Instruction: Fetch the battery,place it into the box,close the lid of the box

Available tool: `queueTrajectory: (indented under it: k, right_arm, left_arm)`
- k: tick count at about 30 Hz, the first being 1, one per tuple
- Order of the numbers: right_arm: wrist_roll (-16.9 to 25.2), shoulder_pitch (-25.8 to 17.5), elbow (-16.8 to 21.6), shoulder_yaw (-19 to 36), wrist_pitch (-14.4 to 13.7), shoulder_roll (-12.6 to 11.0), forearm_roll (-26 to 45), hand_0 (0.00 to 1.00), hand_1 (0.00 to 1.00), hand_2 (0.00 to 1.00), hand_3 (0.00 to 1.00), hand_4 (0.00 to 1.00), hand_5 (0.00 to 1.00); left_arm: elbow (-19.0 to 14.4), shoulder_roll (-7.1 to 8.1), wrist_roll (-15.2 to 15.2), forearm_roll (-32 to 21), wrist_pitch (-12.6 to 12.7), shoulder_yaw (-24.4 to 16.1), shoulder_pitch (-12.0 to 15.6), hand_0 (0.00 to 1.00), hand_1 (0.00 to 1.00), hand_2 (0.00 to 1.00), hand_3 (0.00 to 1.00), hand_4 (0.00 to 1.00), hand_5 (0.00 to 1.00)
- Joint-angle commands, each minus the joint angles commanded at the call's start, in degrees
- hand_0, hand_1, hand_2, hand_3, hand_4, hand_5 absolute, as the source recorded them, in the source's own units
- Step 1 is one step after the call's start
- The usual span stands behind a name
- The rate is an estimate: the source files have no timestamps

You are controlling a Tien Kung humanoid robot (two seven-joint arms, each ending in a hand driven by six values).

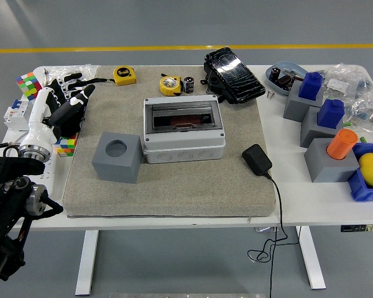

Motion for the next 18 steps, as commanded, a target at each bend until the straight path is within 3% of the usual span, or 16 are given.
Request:
queueTrajectory:
  k: [18]
  right_arm:
    - [-0.05, 0.18, -0.01, -0.30, -0.04, -0.28, 0.05, 0.546, 0.601, 0.592, 0.545, 0.923, 0.485]
  left_arm:
    - [-0.20, 0.20, 0.26, 0.09, -0.11, 0.79, -0.22, 0.515, 0.635, 0.661, 0.689, 0.982, 0.373]
